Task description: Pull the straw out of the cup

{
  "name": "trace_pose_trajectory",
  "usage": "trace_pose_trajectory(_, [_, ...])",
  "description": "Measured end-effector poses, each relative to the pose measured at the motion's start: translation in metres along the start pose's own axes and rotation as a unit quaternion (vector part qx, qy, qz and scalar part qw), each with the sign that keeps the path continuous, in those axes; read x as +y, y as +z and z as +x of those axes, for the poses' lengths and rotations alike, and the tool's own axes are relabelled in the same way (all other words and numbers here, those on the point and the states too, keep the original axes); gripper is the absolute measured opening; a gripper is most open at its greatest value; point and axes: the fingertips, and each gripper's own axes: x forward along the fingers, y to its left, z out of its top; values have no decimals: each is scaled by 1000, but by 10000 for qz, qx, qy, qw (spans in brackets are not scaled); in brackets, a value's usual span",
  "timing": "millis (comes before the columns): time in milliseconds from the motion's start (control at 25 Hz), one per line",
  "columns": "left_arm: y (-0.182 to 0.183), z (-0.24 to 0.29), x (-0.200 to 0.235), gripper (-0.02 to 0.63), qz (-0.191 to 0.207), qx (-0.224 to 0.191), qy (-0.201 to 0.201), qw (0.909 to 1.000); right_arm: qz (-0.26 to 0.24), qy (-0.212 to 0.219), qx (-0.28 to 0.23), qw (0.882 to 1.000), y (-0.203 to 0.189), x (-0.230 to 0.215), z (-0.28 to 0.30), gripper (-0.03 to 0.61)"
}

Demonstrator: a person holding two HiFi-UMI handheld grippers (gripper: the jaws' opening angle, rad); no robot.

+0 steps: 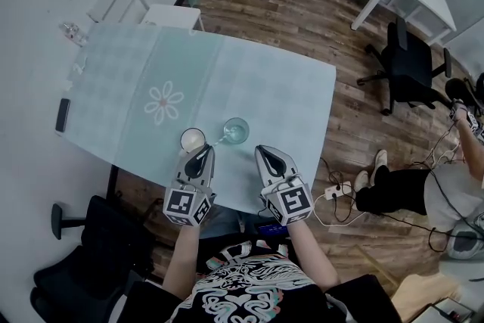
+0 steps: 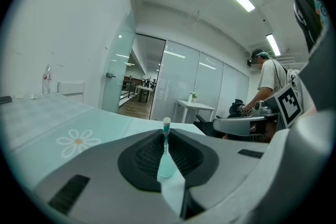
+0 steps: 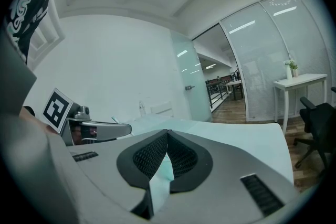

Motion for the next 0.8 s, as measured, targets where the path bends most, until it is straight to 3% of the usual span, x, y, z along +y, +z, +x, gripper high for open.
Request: trace_pose_trajectory(800, [9, -16, 0, 9, -156, -163, 60, 9997, 70, 206, -172, 9996, 13, 15, 0, 25])
